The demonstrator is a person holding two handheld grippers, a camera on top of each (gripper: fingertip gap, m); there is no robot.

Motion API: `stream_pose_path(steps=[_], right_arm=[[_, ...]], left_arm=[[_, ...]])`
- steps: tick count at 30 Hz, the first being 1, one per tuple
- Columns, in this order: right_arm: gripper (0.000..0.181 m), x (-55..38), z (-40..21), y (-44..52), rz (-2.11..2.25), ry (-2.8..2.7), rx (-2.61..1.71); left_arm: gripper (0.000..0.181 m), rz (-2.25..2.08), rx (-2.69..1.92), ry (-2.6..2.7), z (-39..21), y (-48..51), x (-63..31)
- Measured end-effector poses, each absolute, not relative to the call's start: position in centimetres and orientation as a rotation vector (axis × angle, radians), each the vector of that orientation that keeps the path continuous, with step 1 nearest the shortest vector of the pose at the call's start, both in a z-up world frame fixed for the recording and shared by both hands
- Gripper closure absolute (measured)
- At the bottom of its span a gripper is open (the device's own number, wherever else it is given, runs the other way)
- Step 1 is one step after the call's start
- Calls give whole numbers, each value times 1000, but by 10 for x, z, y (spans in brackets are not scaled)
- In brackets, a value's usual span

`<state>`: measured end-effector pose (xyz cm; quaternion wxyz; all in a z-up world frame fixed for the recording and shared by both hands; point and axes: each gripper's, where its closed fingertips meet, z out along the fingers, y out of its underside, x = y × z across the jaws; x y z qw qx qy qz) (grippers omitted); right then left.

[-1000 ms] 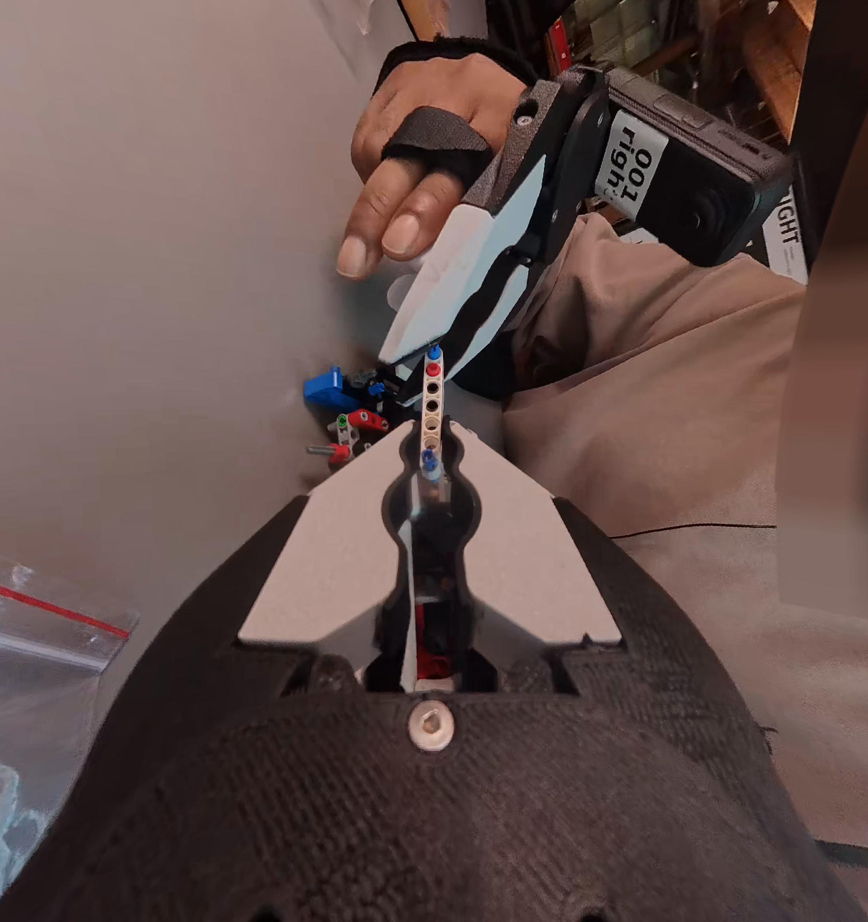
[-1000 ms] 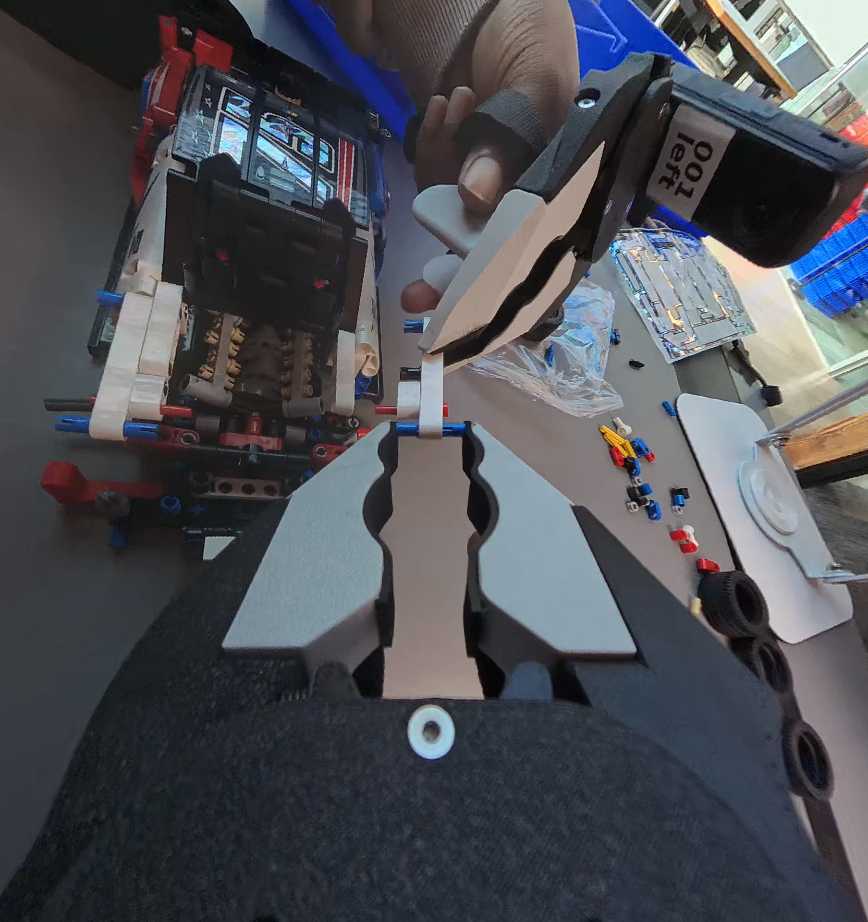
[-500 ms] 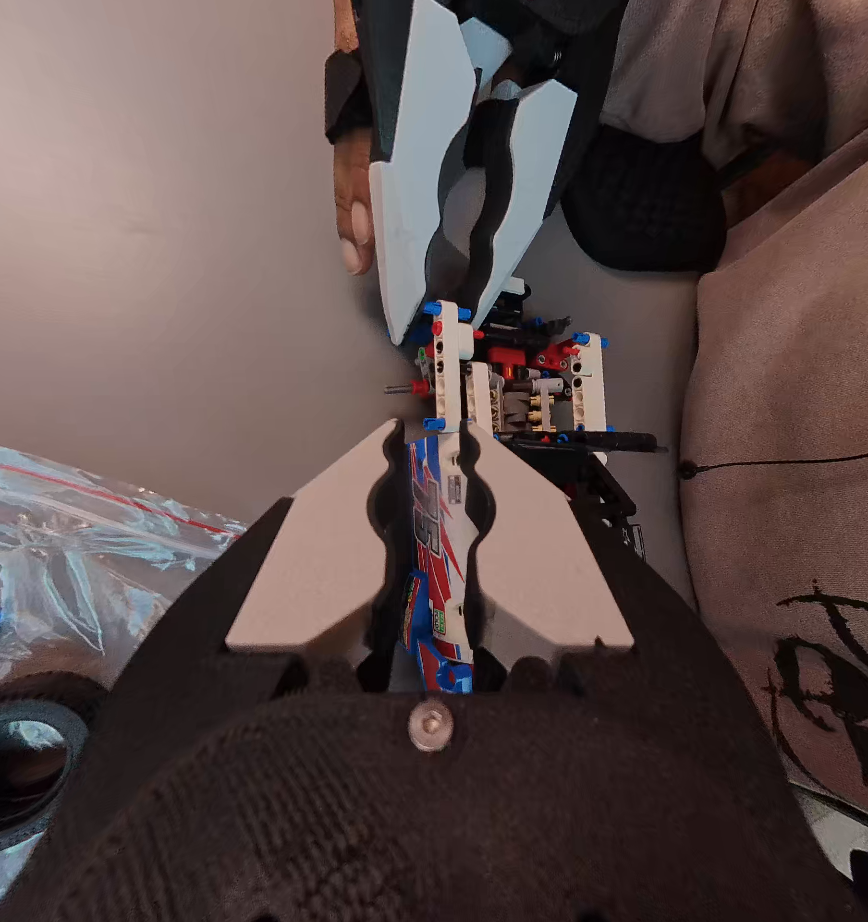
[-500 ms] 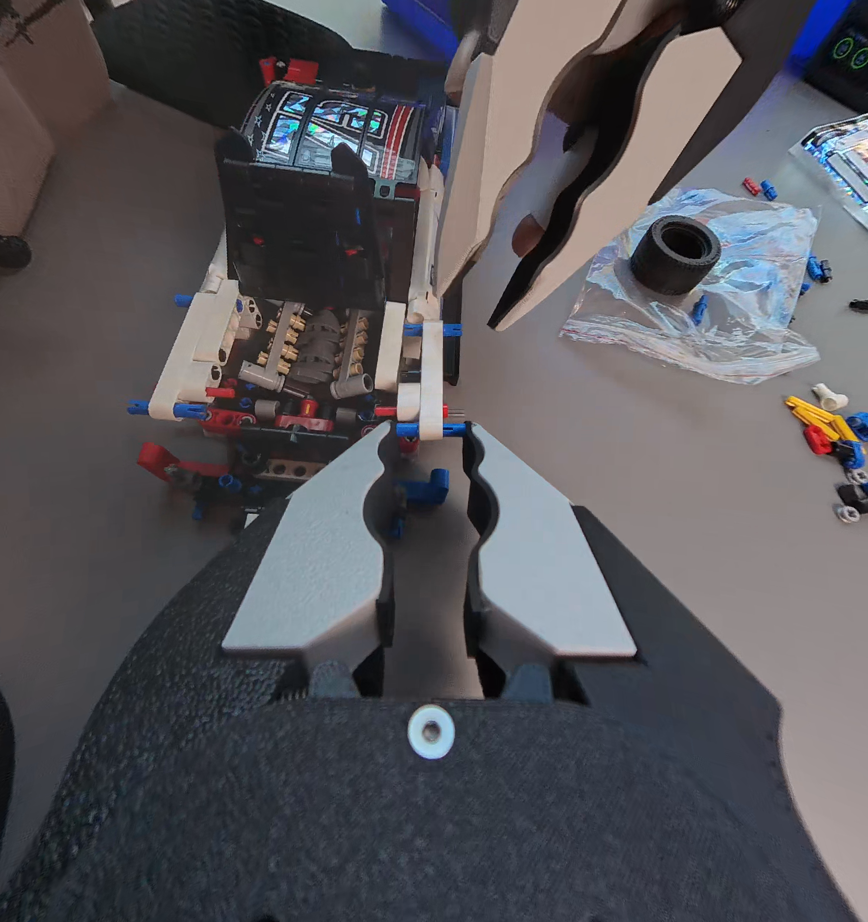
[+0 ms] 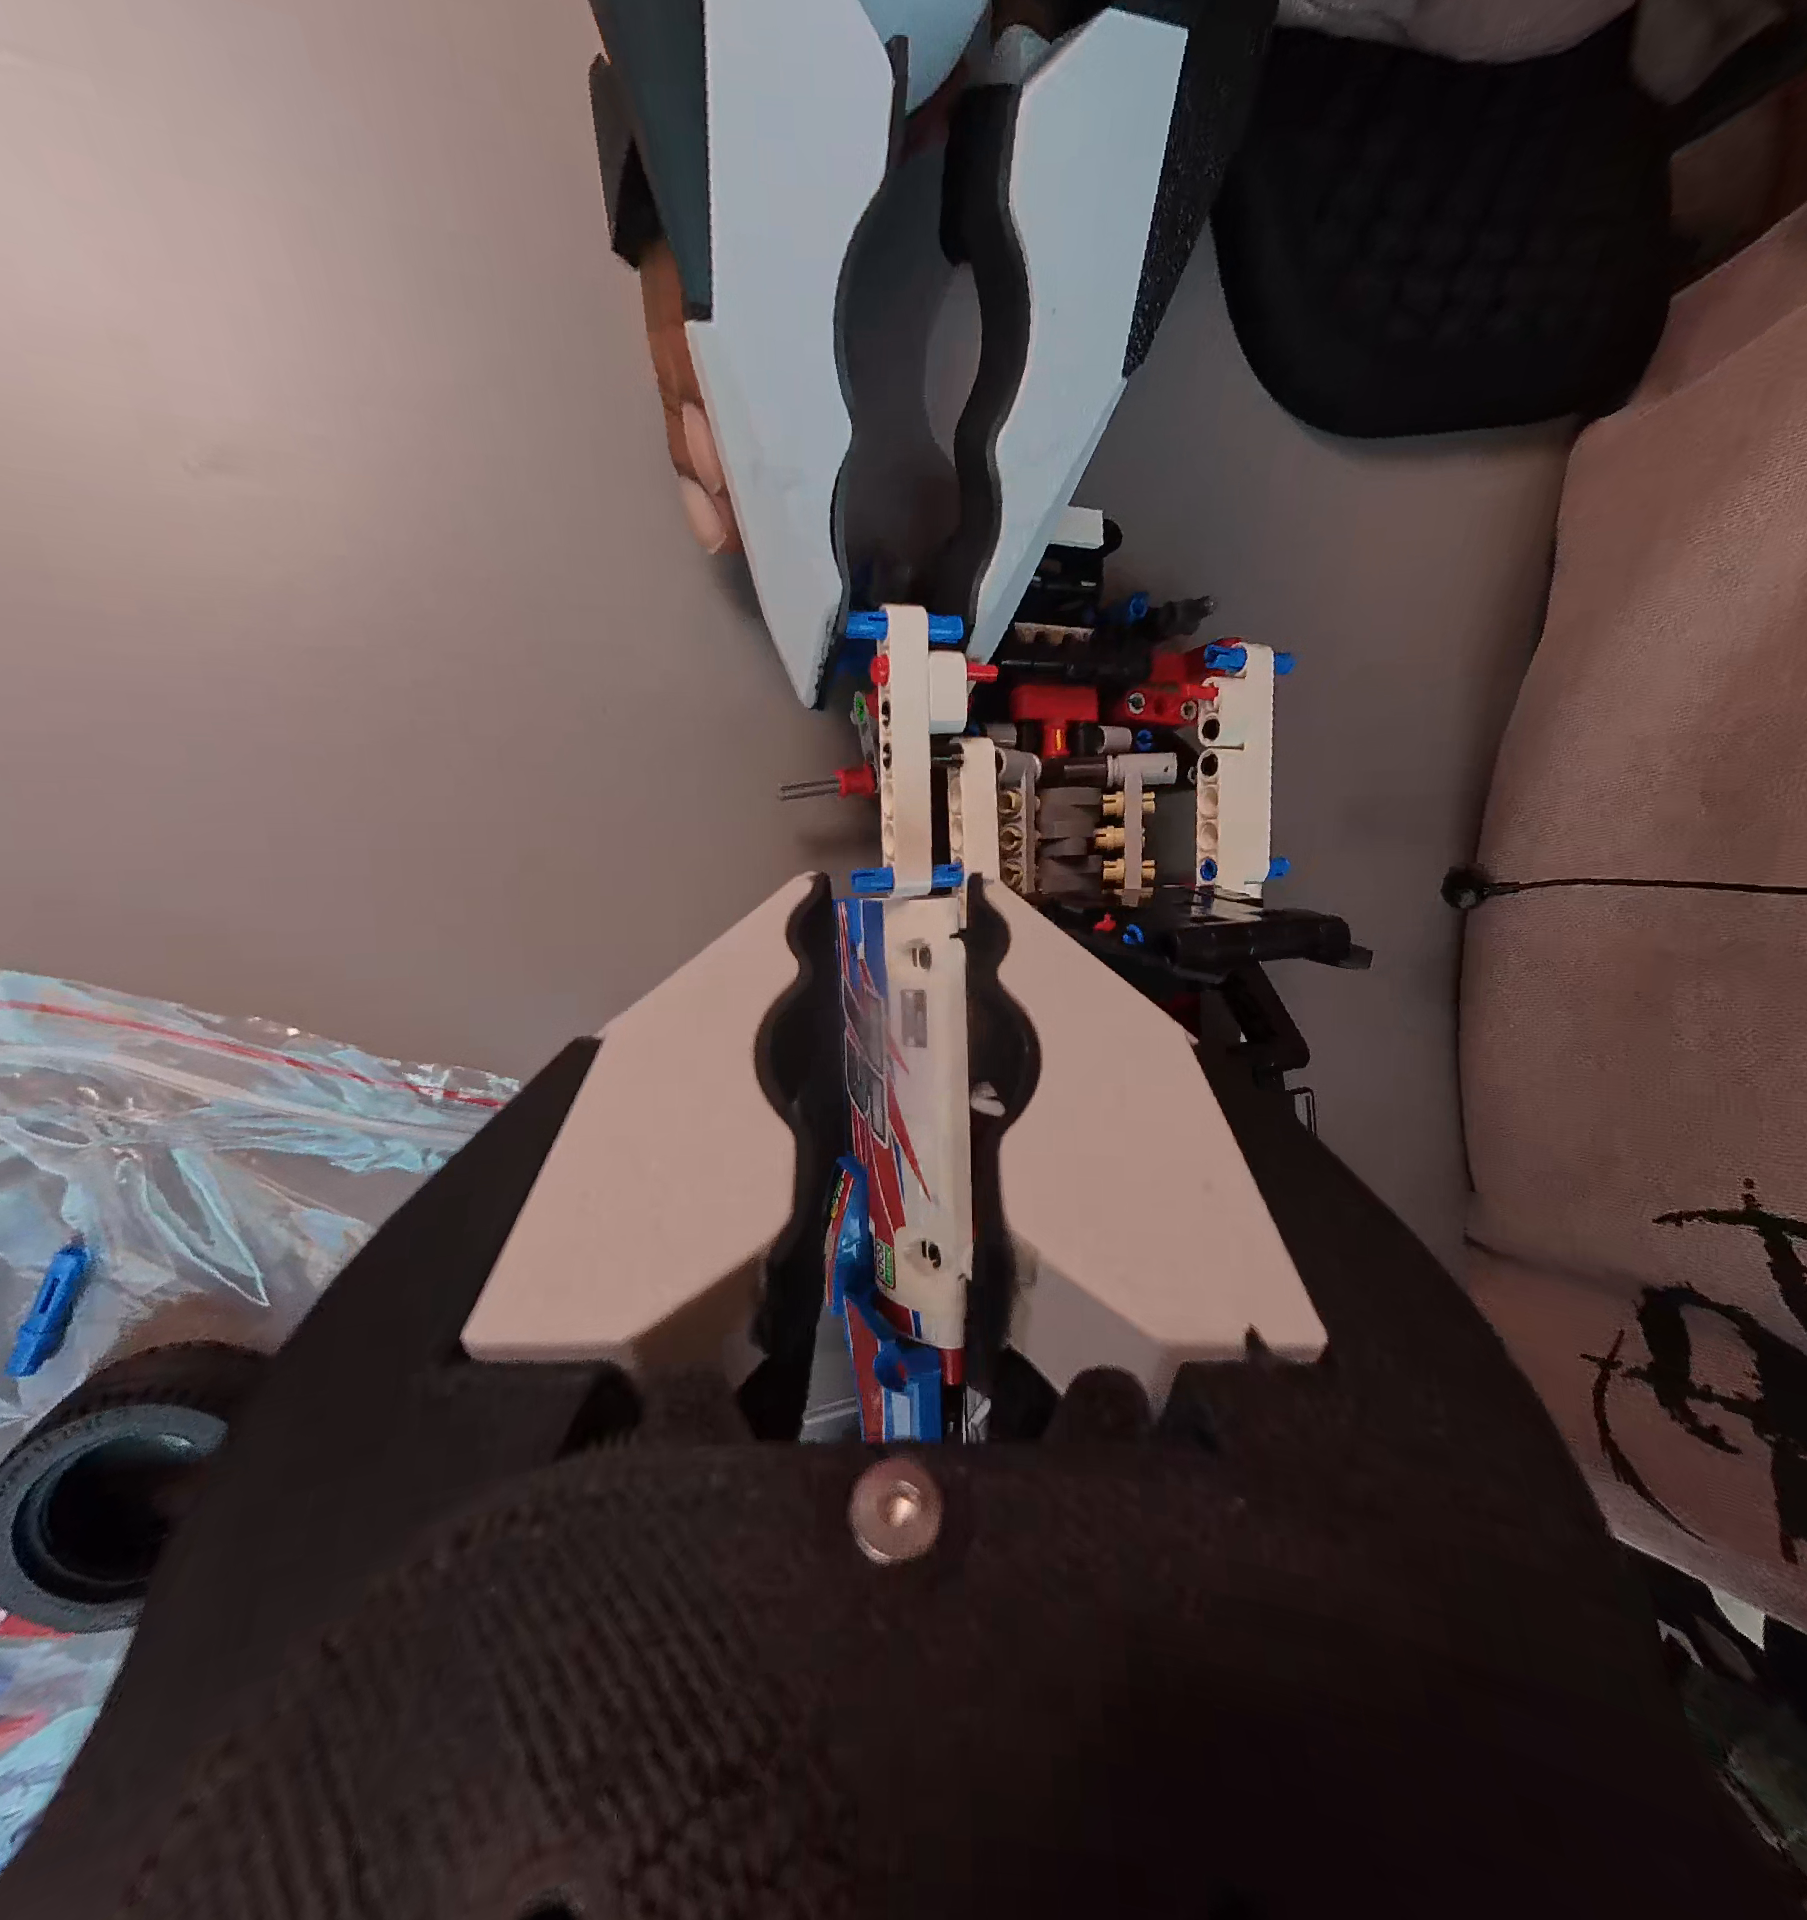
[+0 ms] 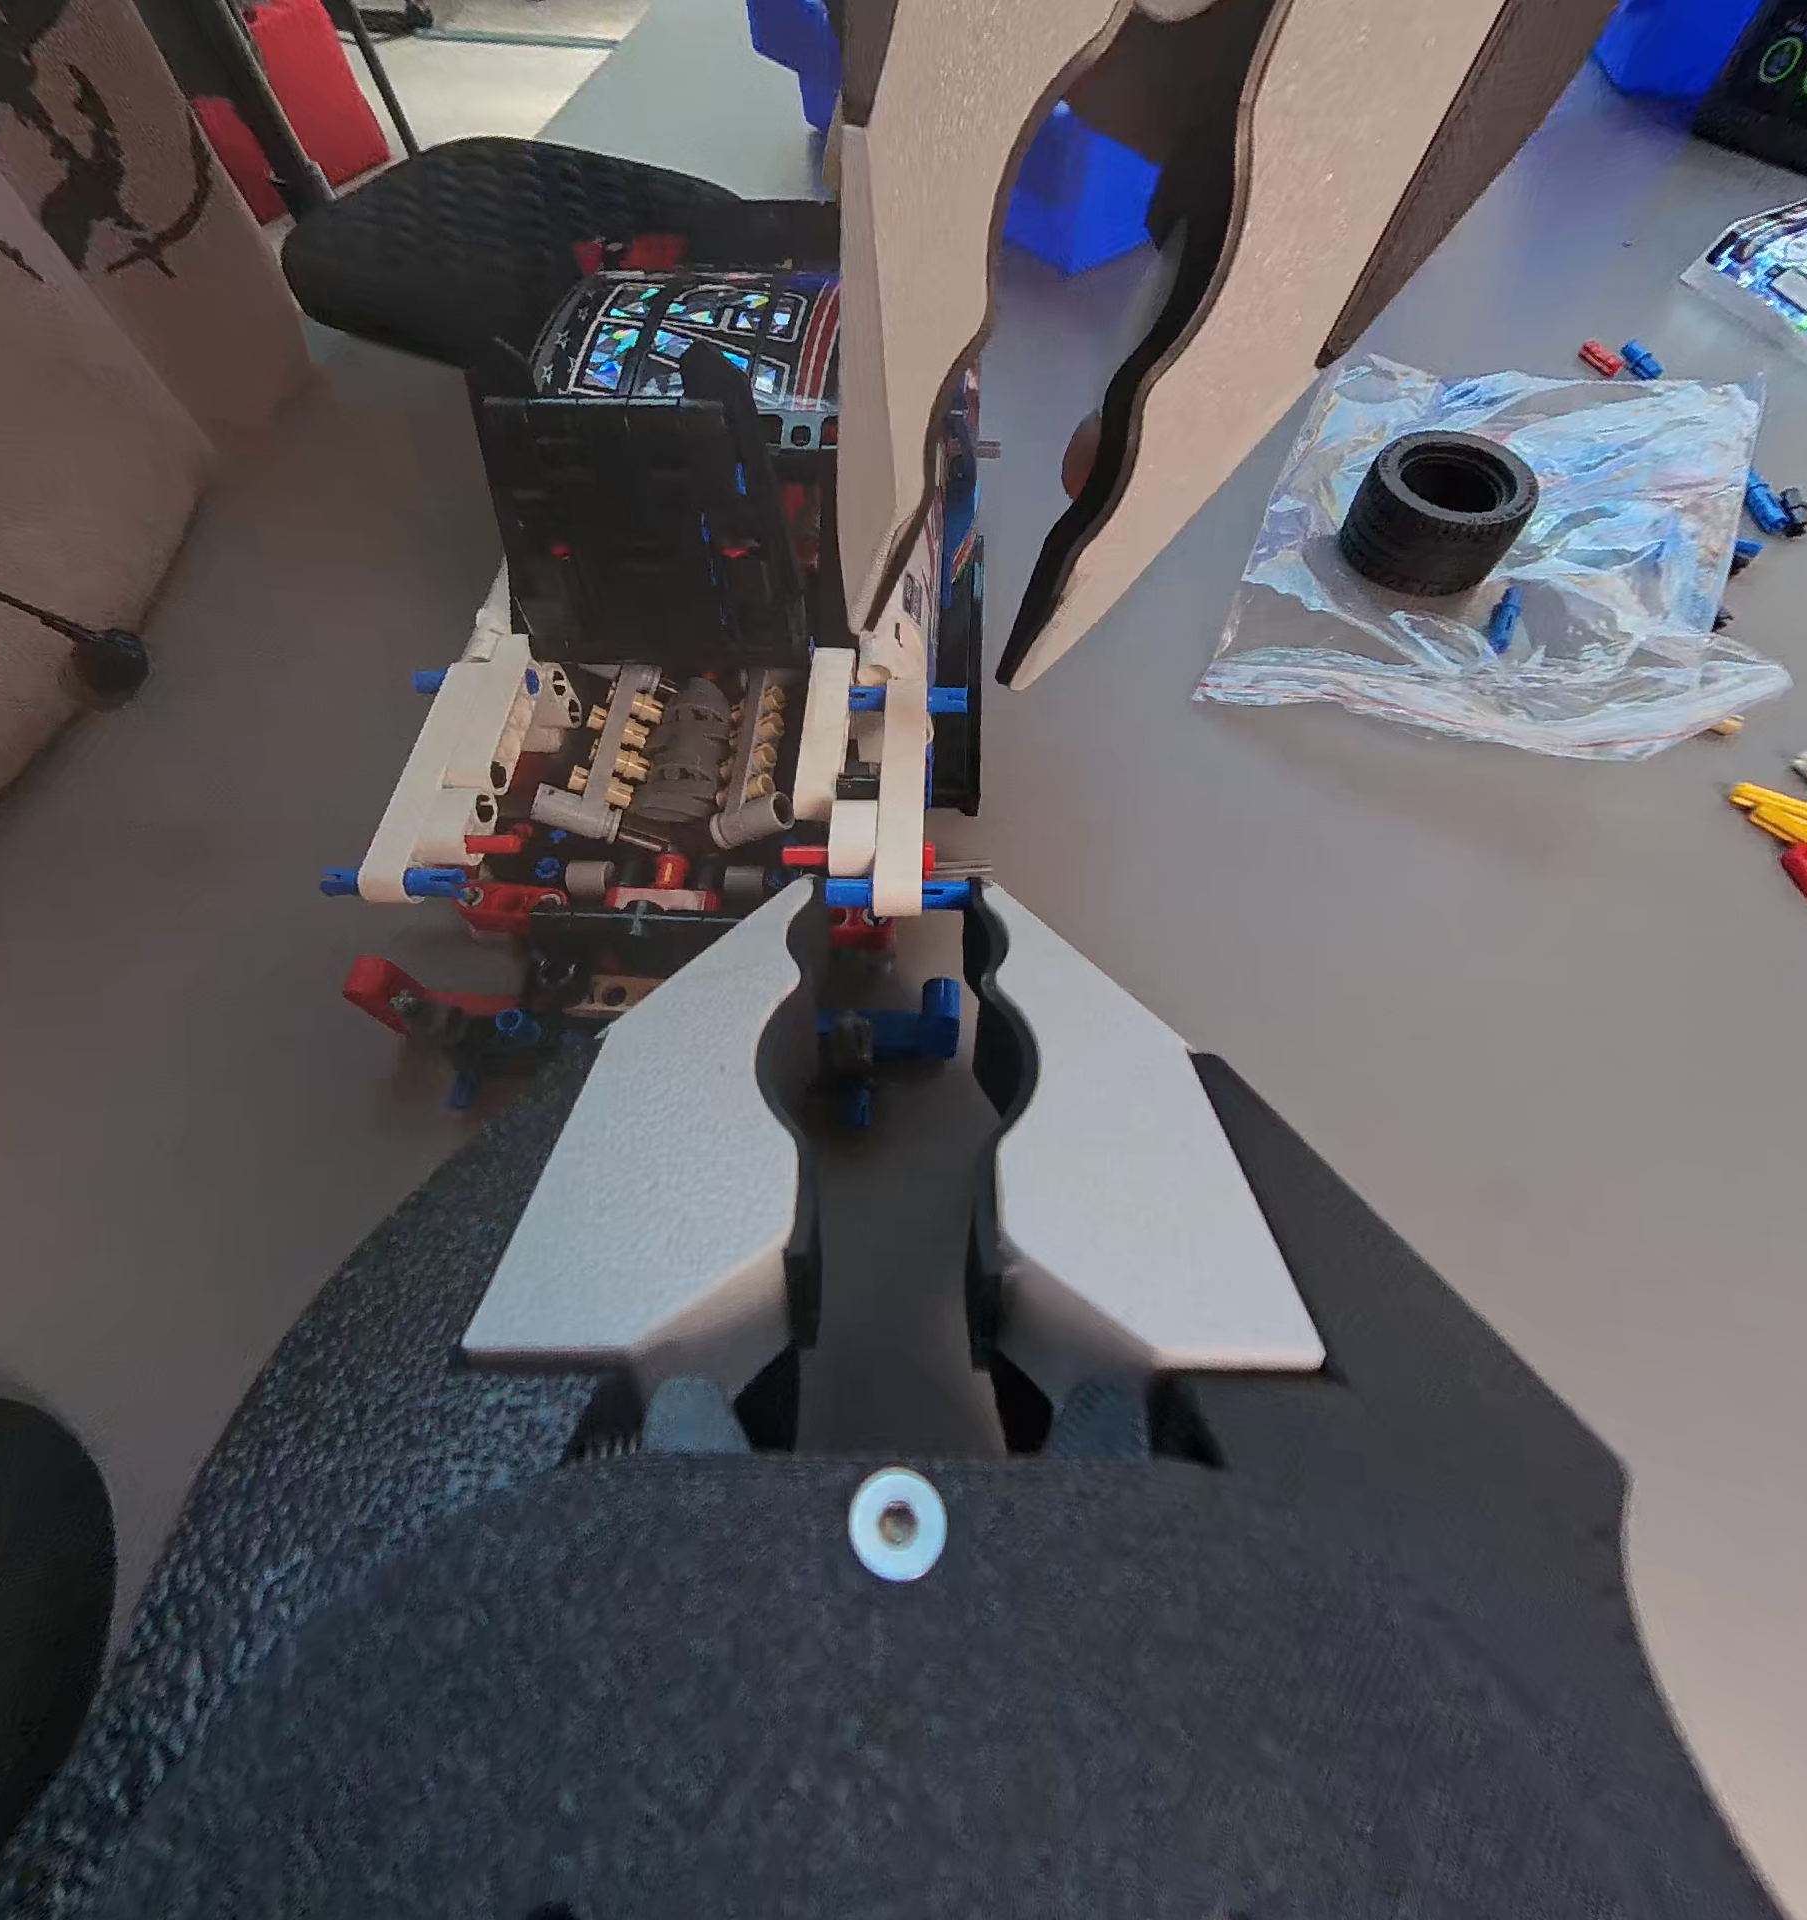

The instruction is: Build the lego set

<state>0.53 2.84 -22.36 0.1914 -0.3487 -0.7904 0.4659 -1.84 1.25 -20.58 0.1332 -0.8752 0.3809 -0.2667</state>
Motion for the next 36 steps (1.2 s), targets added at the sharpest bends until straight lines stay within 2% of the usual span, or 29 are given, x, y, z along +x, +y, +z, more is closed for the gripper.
stream_pose_path(steps=[10, 14, 30, 36], right_arm=[[158, 8, -225, 26, 1285, -2234, -955], [157, 8, -226, 25, 1267, -2237, -938], [158, 13, -225, 18, 1141, -2281, -875], [145, 16, -223, 21, 1120, -2270, -901]], left_arm=[[143, -651, -2684, 1193, -217, 5, -6], [148, -589, -2726, 1278, -222, 1, -6], [151, -513, -2700, 1472, -225, -6, -4], [151, -512, -2702, 1513, -225, -8, -3]])
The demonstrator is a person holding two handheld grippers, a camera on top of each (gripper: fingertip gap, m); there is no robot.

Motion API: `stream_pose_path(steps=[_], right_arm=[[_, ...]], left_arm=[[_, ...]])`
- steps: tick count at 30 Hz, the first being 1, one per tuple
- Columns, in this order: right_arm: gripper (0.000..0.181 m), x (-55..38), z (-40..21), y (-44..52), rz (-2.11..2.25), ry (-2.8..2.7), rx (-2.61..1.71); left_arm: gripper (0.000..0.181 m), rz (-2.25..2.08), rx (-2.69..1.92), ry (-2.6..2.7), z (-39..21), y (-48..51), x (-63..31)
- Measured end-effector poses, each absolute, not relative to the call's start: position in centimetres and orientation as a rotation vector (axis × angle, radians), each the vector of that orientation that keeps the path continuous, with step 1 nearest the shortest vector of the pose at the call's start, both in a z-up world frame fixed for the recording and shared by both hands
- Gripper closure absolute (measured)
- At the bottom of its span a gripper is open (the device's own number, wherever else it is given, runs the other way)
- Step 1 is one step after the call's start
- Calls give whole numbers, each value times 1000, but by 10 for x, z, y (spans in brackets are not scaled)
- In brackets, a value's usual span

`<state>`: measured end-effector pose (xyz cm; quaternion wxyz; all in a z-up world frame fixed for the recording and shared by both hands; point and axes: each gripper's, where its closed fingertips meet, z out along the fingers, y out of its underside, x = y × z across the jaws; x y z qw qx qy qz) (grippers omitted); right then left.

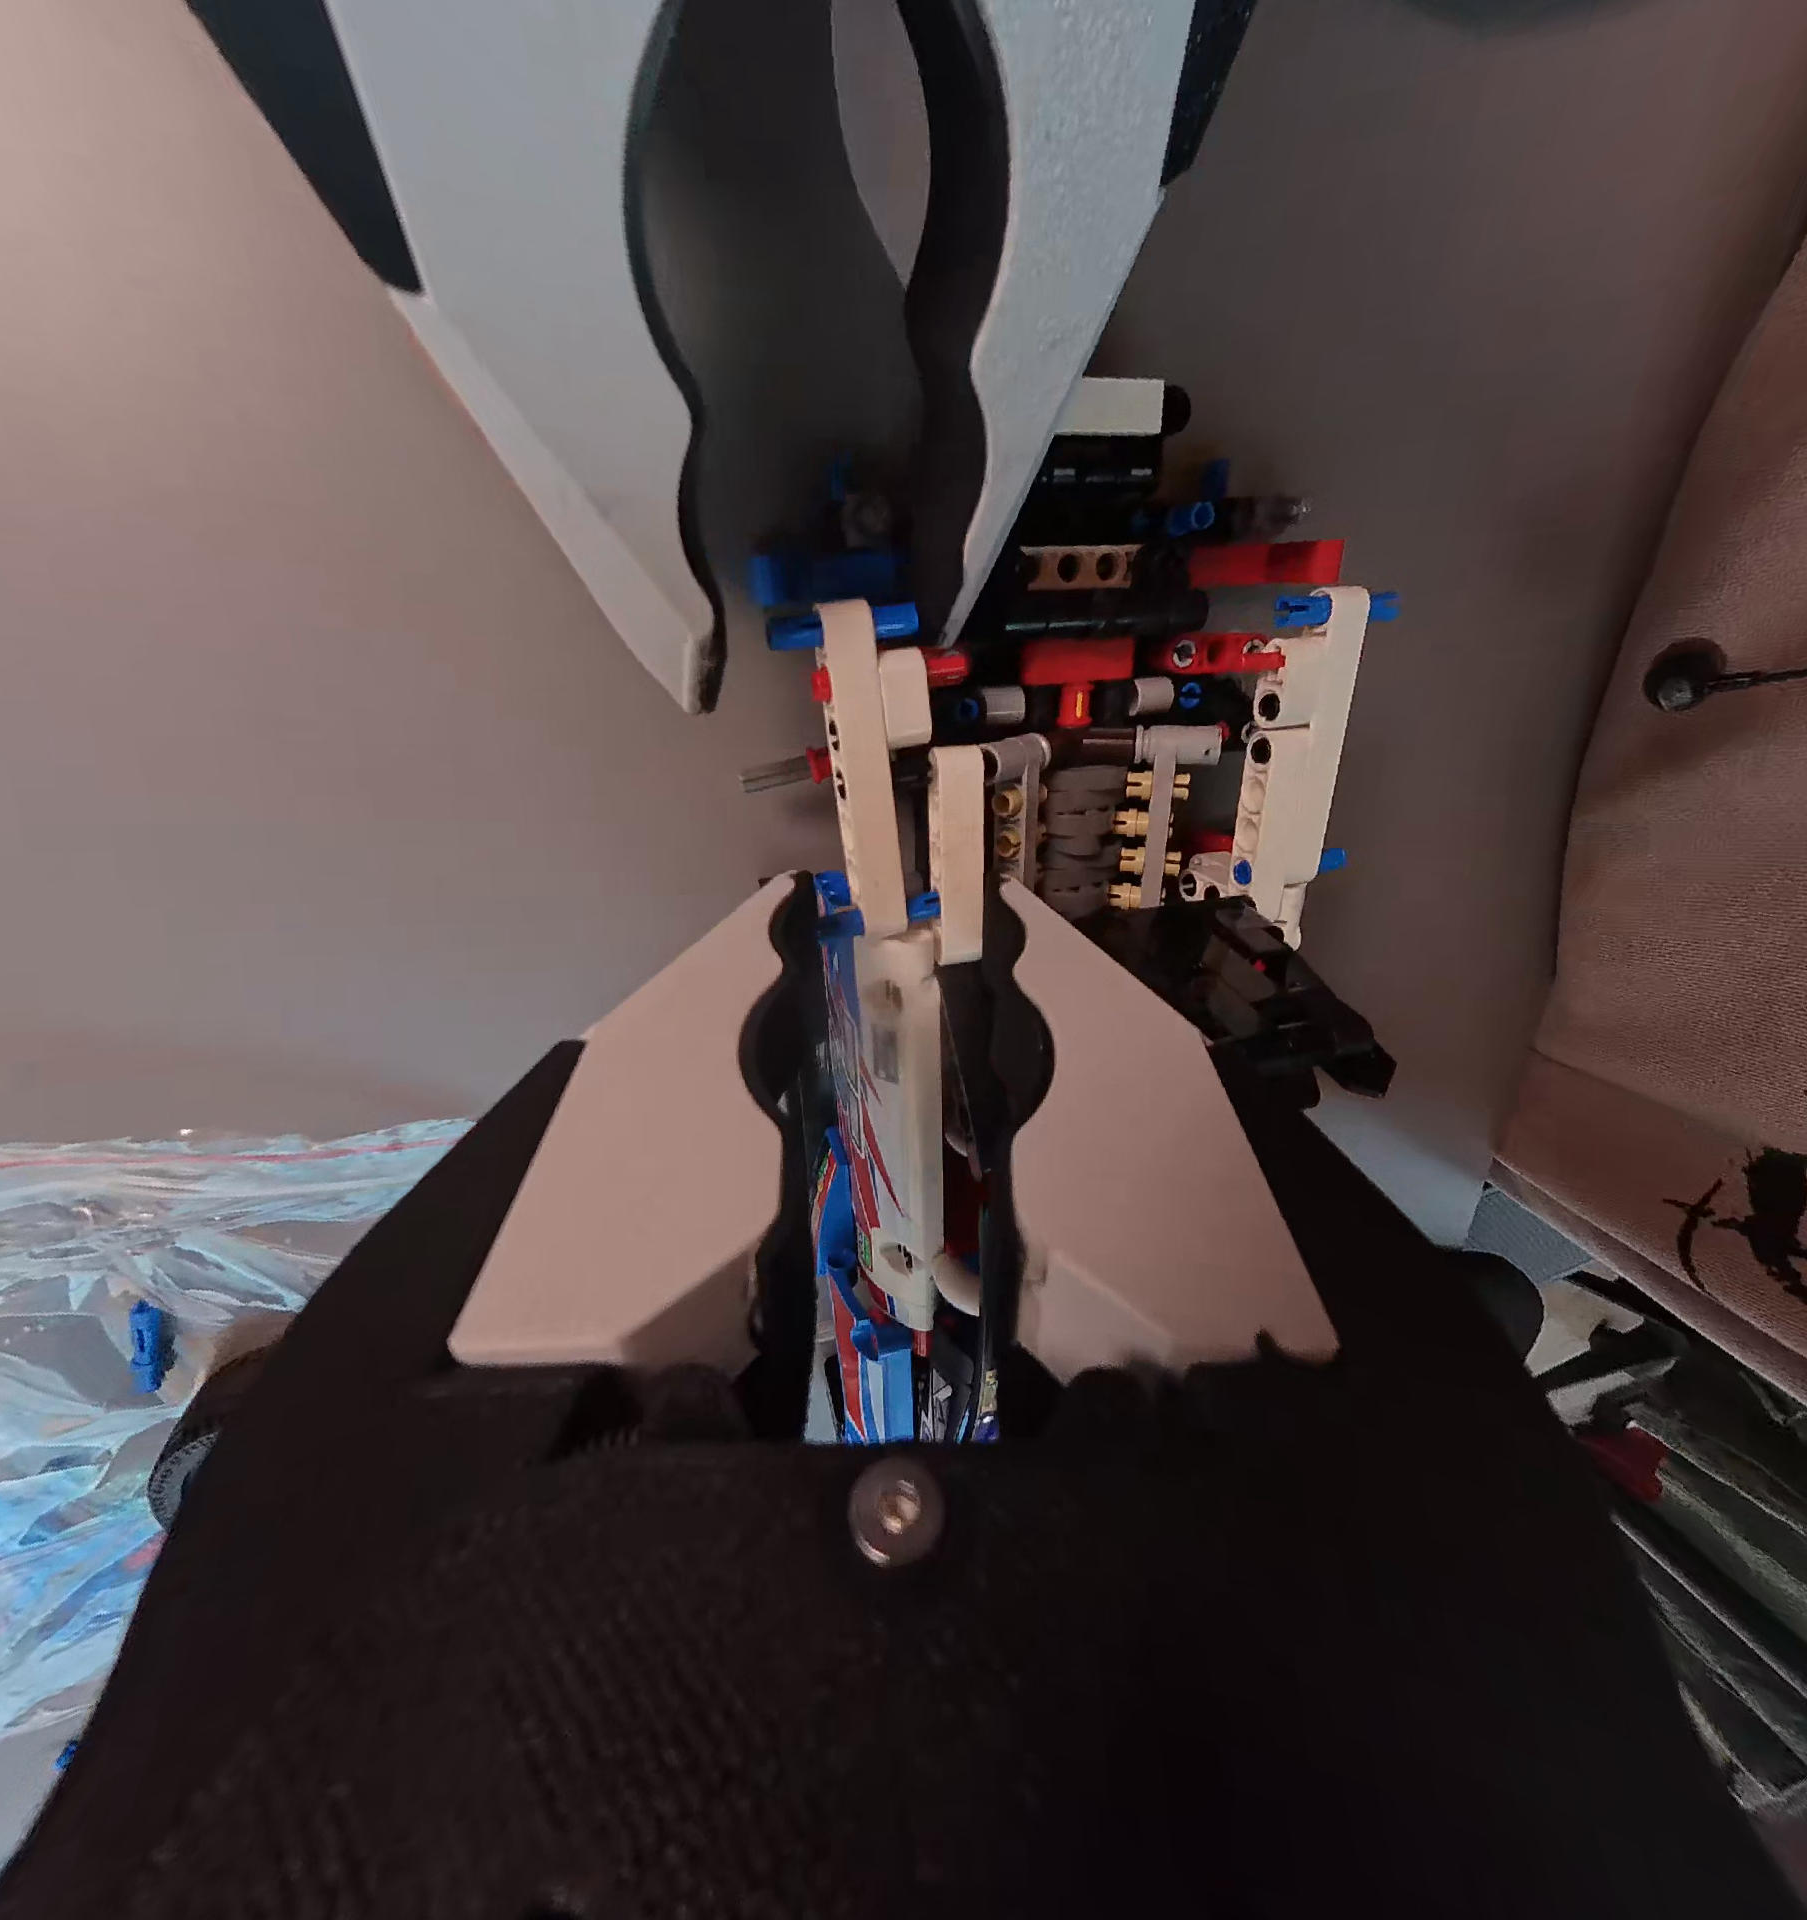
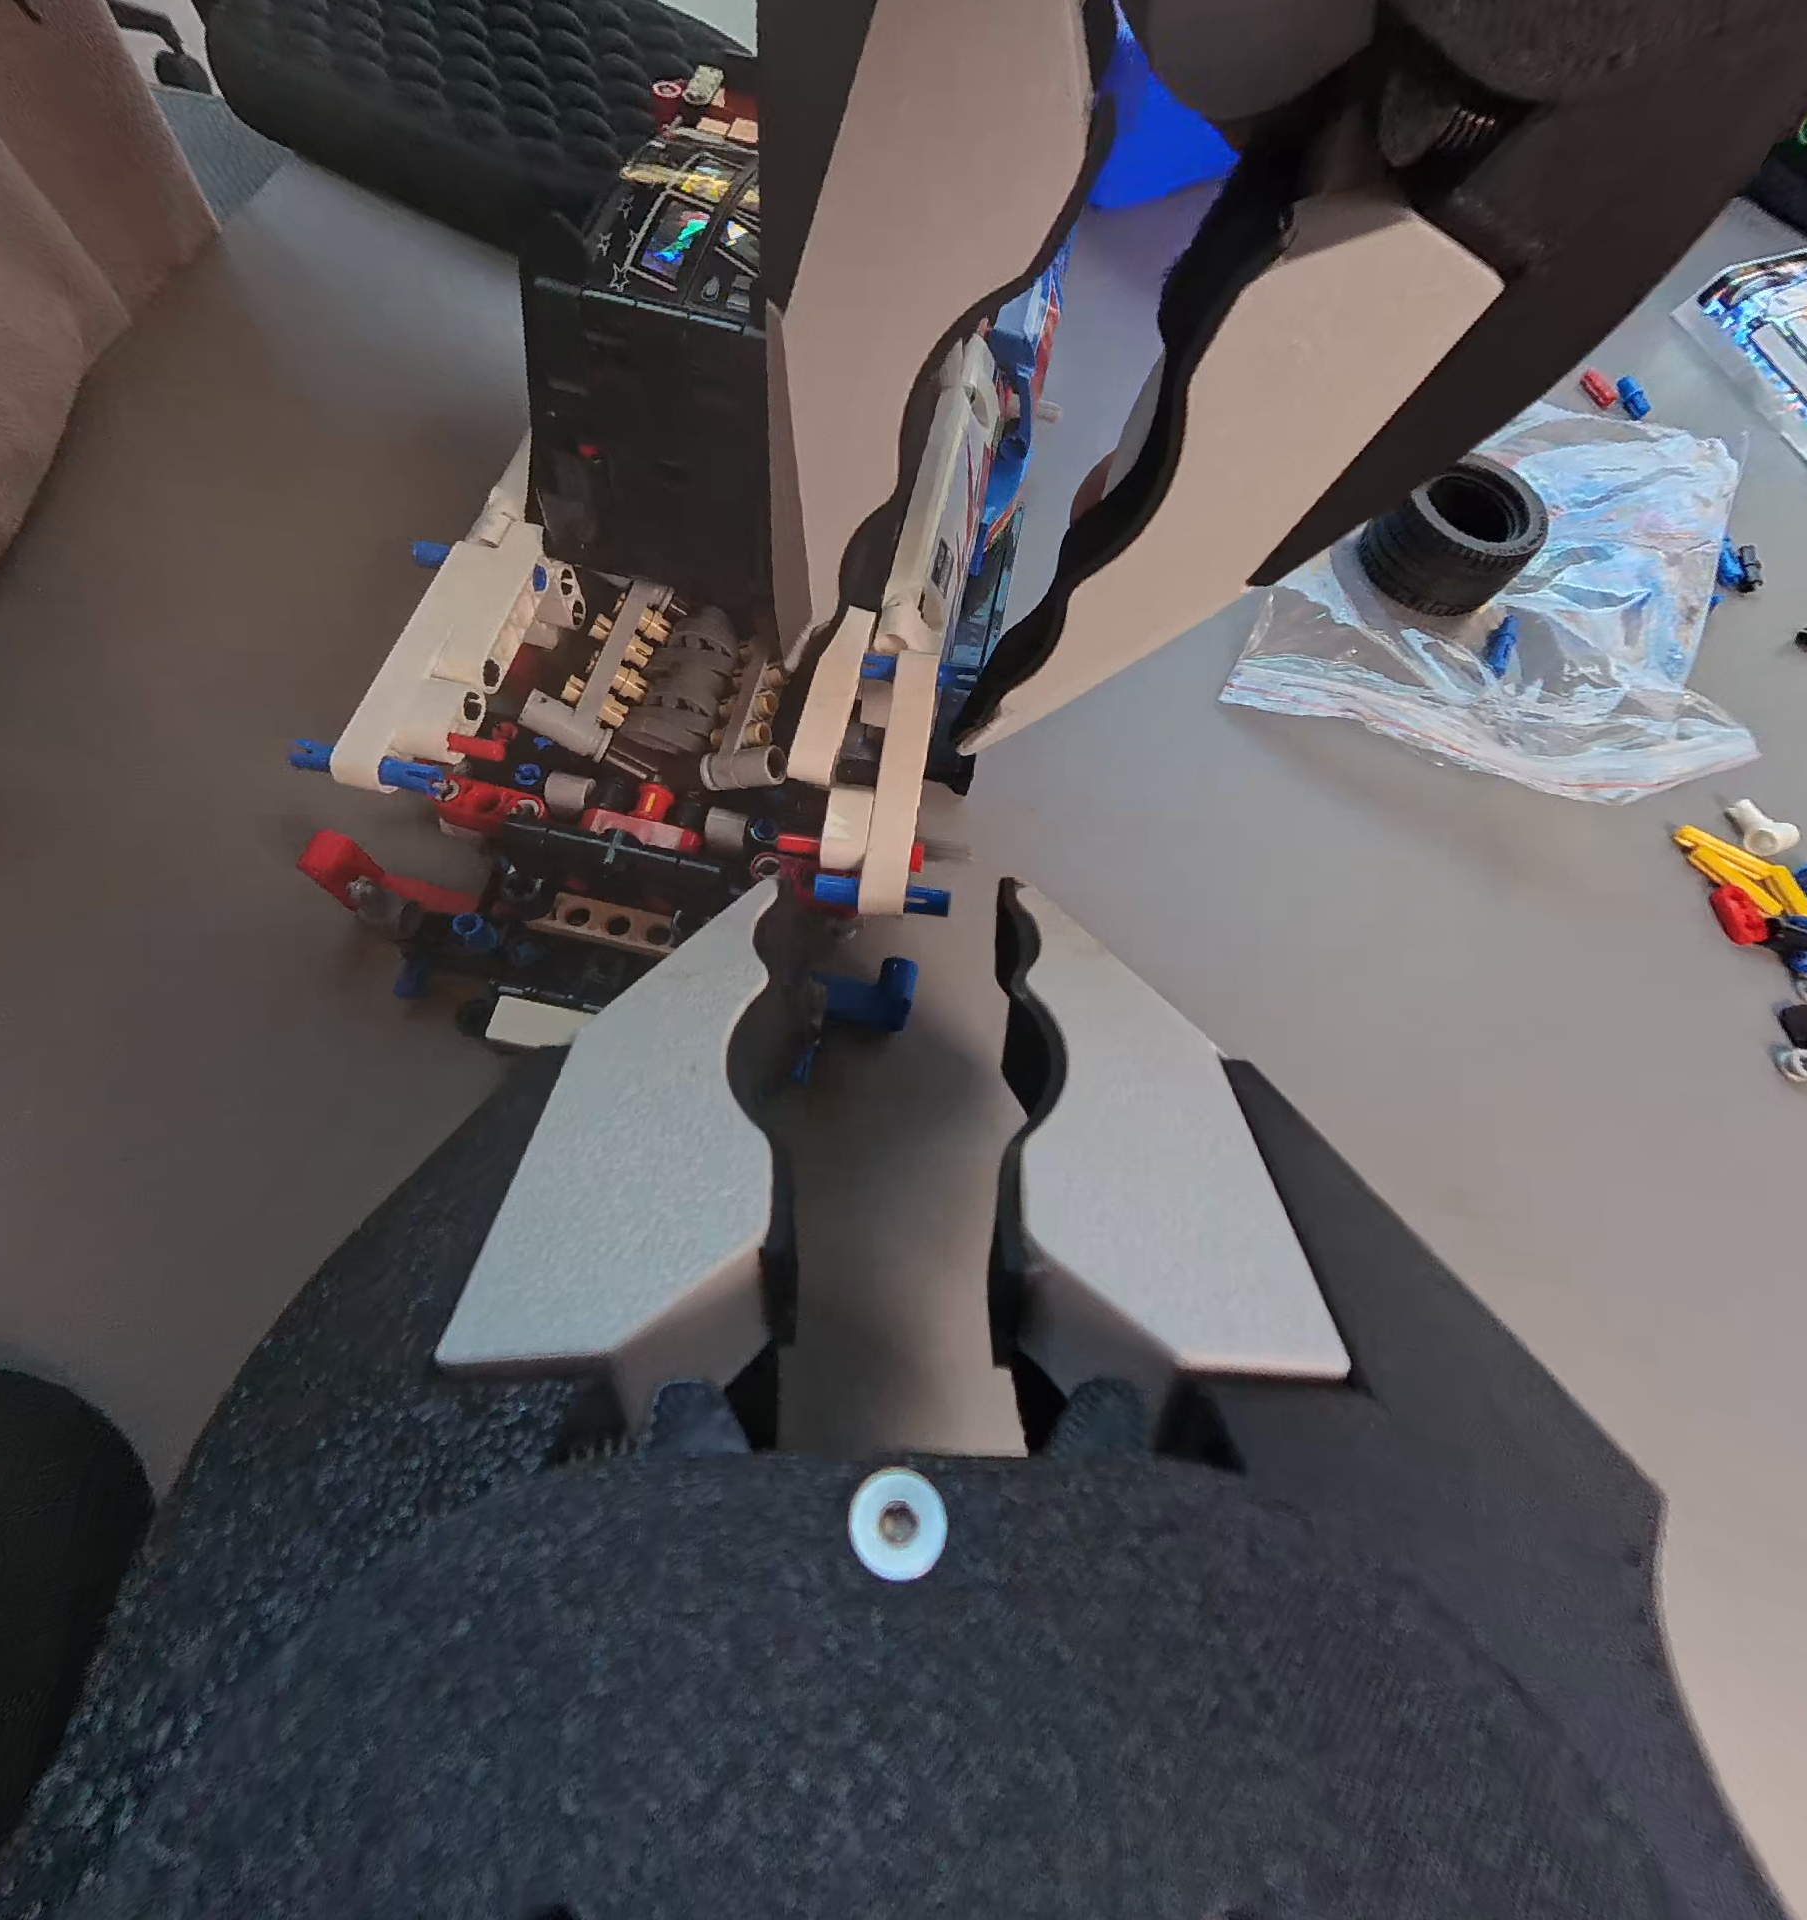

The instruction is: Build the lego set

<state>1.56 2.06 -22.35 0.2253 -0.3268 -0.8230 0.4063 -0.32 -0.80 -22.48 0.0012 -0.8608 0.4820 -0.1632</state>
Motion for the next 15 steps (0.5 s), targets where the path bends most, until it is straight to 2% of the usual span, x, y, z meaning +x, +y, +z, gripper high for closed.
stream_pose_path(steps=[6, 15], right_arm=[[133, 26, -207, 16, 1204, -2230, -969], [152, 7, -214, 1, 1240, -2105, -1170]], left_arm=[[151, -516, -2703, 1522, -225, -8, -3], [151, -561, -2660, 1471, -225, -8, -2]])
